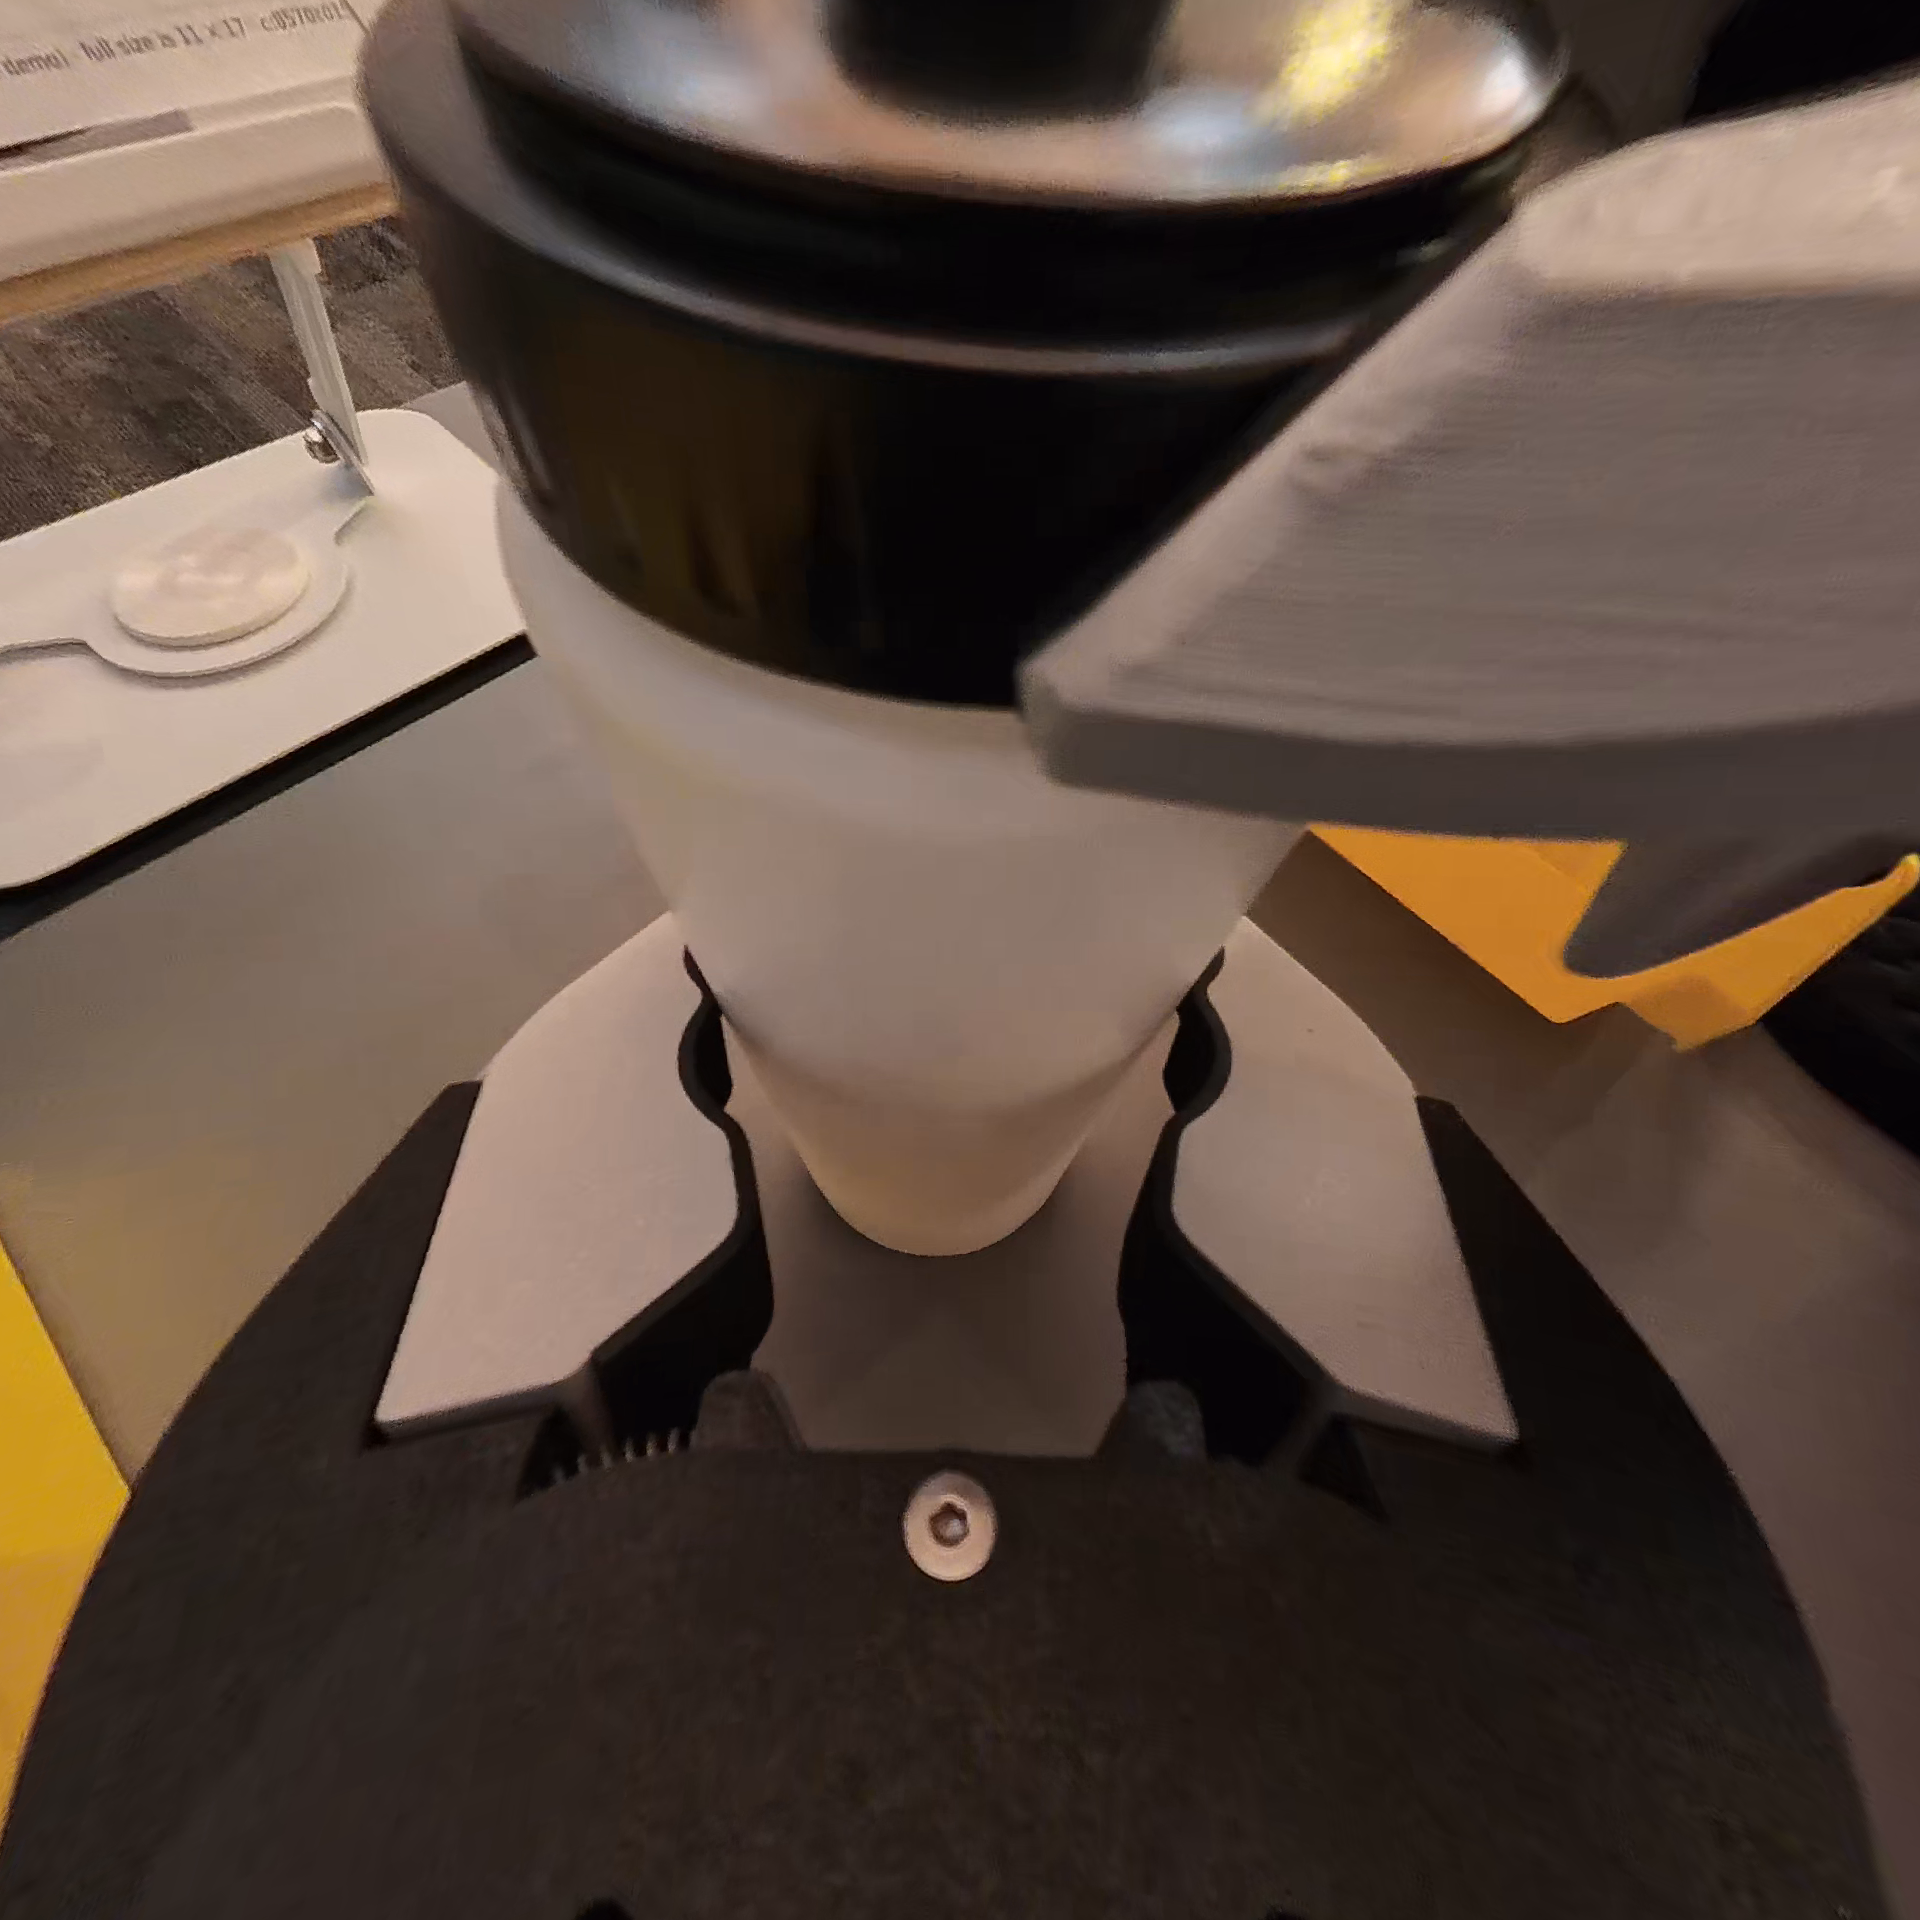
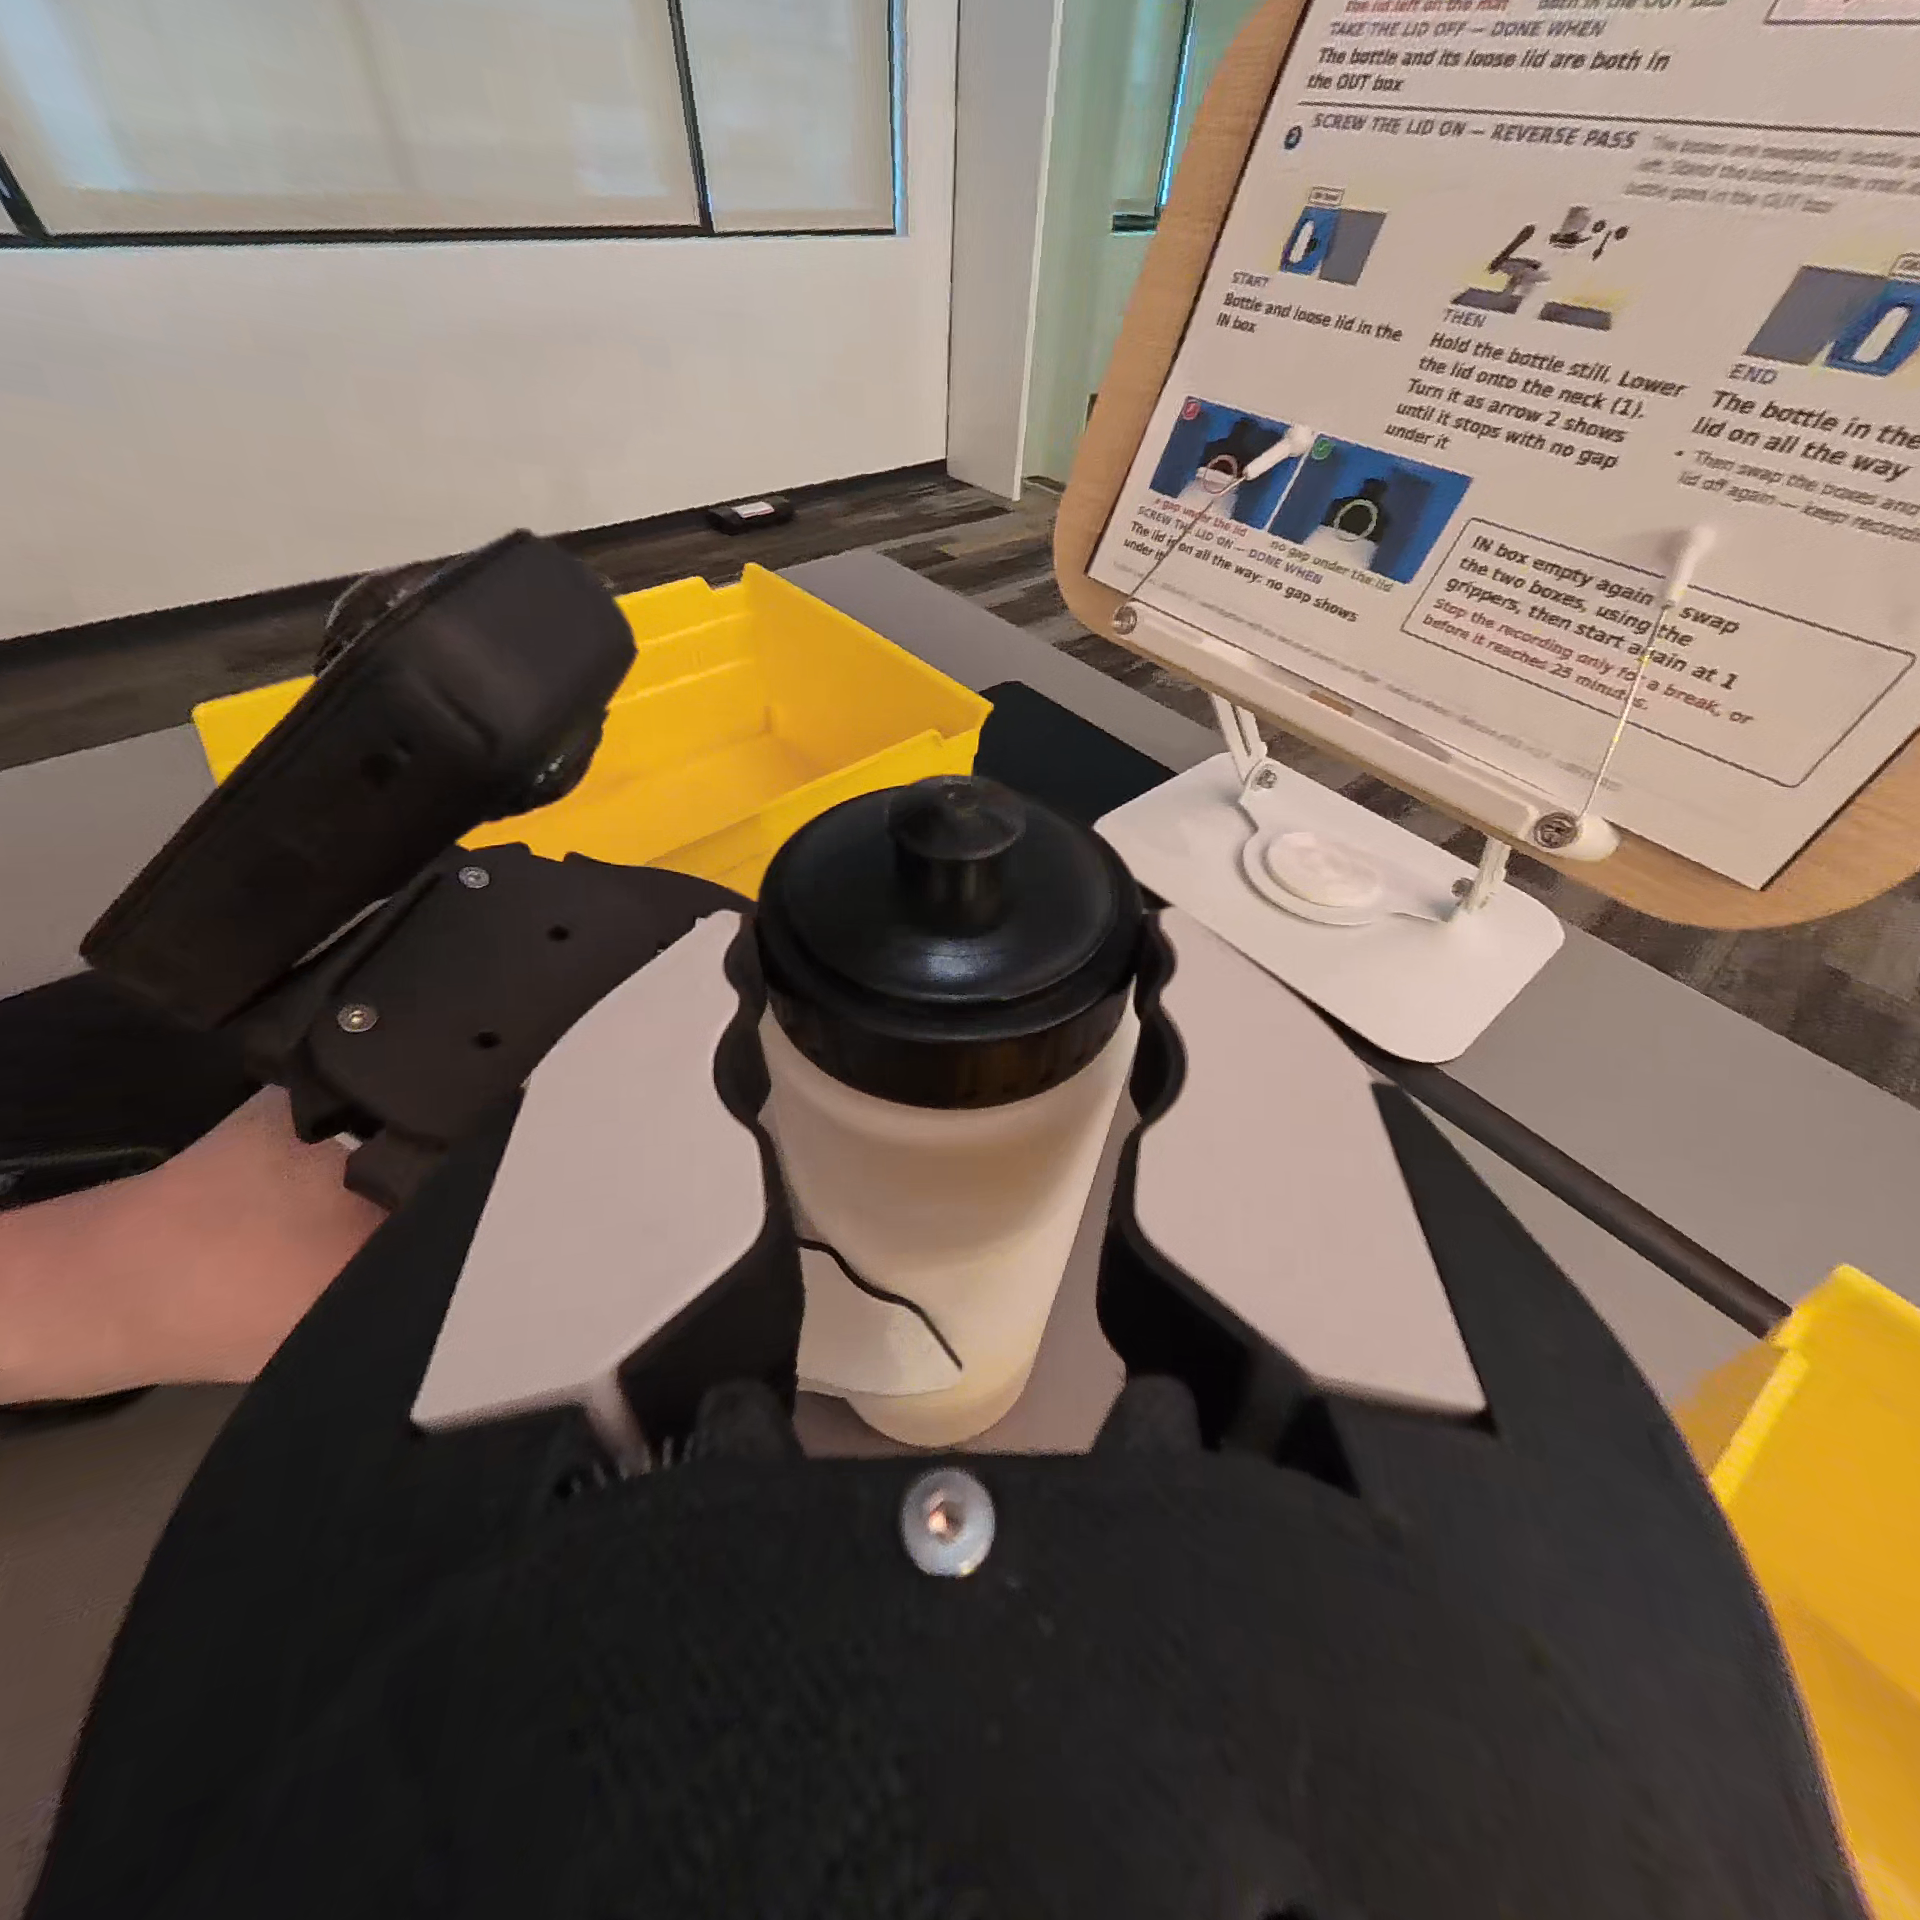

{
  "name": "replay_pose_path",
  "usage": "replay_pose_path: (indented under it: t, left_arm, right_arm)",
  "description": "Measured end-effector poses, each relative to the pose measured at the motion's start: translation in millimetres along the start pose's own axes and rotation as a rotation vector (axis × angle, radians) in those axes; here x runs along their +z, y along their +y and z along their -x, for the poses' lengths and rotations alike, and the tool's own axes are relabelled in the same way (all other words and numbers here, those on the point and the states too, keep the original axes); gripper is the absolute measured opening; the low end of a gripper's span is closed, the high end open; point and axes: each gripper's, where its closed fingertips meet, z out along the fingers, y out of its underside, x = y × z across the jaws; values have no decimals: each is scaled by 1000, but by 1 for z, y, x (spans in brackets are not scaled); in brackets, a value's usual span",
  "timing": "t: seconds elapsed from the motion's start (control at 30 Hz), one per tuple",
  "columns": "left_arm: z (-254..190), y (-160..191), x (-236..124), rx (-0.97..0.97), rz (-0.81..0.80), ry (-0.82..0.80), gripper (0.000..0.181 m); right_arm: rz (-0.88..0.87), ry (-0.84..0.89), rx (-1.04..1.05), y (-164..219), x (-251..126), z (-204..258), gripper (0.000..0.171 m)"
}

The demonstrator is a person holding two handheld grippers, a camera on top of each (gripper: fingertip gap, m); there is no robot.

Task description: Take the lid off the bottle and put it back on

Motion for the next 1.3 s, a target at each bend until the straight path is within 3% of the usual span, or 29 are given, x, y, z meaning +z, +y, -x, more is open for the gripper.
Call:
replay_pose_path:
  t: [0.23, 0.37, 0.5, 0.7, 0.9, 1.03, 1.3]
  left_arm:
    - [-6, 1, 0, 39, 5, 110, 84]
    - [-15, 1, 0, 70, 0, 177, 84]
    - [-18, 1, 0, 83, 1, 197, 84]
    - [-16, 0, -1, 49, -6, 198, 84]
    - [-1, -1, 2, -8, -30, -27, 84]
    - [0, -1, 2, -6, -32, -24, 84]
    - [-16, -1, 2, 83, -32, 172, 84]
  right_arm:
    - [50, -298, 5, 3, -9, 5, 76]
    - [-64, -366, 29, -9, -14, 4, 70]
    - [13, -365, -62, 4, -13, 5, 70]
    - [-9, -303, -53, 1, -8, 6, 70]
    - [-9, -63, 8, 0, 0, -1, 70]
    - [-13, 15, 17, 0, 0, -1, 70]
    - [-8, -347, -8, 0, -11, 4, 79]
